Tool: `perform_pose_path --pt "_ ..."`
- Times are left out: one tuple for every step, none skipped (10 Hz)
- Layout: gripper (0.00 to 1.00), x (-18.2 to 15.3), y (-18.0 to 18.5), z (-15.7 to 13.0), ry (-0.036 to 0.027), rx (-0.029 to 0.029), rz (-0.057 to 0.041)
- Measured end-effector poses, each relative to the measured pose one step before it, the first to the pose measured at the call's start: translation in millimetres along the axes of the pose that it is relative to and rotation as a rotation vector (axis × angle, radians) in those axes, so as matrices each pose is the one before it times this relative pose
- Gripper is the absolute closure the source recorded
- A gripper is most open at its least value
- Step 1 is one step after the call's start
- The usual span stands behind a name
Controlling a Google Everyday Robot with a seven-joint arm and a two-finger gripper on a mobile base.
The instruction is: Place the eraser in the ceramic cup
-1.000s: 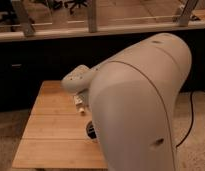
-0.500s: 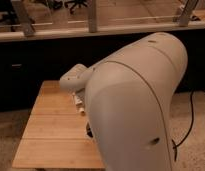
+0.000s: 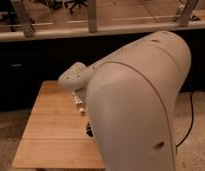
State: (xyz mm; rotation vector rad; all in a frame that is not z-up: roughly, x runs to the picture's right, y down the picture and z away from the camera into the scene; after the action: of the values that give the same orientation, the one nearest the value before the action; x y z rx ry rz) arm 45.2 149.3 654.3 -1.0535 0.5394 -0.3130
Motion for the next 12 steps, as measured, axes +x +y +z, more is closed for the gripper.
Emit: perform_pose_path --pt "1.00 1.28 1.27 -1.22 -0.00519 0.00612 -0.00450" --pt "1.00 1.05 0.98 -0.83 -0.00376 0.00447 -0.00264" --pt "1.00 1.29 1.31 -0.81 -0.00441 0.00549 -0.00503" --pt "1.00 1.35 1.39 -1.07 -0.00501 0.00584 -0.00540" --pt "1.00 2.14 0.88 -1.02 -0.00041 0.00665 -0.00656" --pt "1.00 1.74 0.41 -0.67 0.00117 0.00424 -0.00433" --pt "1.00 2.61 0.77 -1.07 0.00039 0.00483 -0.00598" --pt "1.00 1.29 0.20 -0.11 0.00145 0.00176 -0.00532" --pt "1.00 1.82 0.17 0.22 0.00064 0.00144 -0.00712" --pt "1.00 1.20 -0.20 0.59 0.00006 0.00139 -0.00815" --pt "1.00 0.91 -0.14 0.46 -0.00137 0.00212 -0.01370" --pt "1.00 0.53 -0.22 0.61 -0.00067 0.00046 -0.00756"
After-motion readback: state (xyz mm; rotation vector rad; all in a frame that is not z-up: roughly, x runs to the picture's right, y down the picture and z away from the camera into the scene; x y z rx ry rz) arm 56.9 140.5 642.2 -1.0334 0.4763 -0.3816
